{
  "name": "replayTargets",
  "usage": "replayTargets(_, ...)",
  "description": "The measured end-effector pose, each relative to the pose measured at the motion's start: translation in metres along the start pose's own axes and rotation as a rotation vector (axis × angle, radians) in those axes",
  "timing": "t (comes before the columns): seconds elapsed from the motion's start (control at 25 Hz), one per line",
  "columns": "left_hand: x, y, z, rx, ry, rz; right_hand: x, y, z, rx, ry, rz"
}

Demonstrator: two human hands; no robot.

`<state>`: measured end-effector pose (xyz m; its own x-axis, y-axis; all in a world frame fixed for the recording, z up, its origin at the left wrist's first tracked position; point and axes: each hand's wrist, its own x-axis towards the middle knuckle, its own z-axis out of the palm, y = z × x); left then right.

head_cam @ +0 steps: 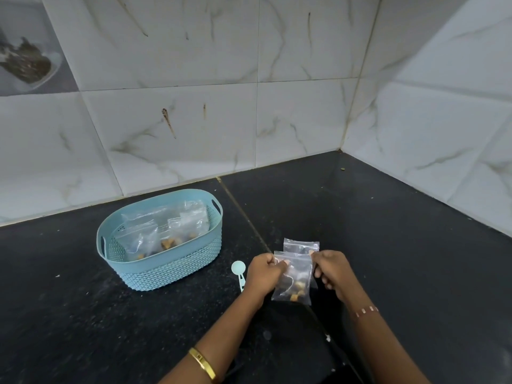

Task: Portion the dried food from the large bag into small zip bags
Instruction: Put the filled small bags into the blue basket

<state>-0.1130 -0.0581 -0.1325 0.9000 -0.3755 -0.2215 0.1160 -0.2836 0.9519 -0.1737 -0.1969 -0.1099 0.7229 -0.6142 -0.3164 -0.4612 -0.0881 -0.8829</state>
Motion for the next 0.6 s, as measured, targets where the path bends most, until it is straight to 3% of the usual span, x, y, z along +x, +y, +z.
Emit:
replayTargets(0.28,-0.015,0.016,-0.019,-0.250,-0.012,-0.004,-0.003,-0.025,0.010,0.137,0.043,-0.222)
replayTargets(0.6,-0.049,0.080,-0.090,-0.335,0.163,0.298,-0.032,-0.111,0.044,0.343,-0.062,-0.503)
